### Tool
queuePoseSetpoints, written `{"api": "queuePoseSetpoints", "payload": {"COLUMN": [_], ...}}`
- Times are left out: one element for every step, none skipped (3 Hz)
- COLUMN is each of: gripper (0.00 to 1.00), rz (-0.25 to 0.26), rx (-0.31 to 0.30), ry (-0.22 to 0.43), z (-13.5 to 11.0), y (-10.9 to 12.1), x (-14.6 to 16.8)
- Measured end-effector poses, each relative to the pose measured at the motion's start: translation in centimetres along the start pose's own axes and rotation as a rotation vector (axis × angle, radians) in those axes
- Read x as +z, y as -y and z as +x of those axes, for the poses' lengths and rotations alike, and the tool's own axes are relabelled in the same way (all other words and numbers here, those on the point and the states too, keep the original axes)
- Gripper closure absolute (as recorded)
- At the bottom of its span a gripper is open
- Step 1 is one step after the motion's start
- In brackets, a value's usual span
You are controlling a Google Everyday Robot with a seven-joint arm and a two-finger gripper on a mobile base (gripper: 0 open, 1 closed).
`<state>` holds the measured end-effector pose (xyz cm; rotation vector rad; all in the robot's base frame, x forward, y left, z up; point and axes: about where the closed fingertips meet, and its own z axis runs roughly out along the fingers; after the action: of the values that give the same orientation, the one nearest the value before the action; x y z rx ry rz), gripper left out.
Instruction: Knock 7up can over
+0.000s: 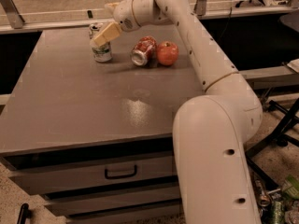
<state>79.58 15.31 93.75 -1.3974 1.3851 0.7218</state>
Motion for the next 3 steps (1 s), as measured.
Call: {"api": "queuePoseSetpoints", "payload": {"gripper": [0.00,0.17,0.40], "rz": [-0.019,-0.043,-0.067], "rx": [0.033,0.061,0.068], "ry": [0.011,0.010,0.009], "z": [0.9,1.6,1.6], "y": [-0.4,-1.1,-1.8], "x": [0.7,1.3,1.4]}}
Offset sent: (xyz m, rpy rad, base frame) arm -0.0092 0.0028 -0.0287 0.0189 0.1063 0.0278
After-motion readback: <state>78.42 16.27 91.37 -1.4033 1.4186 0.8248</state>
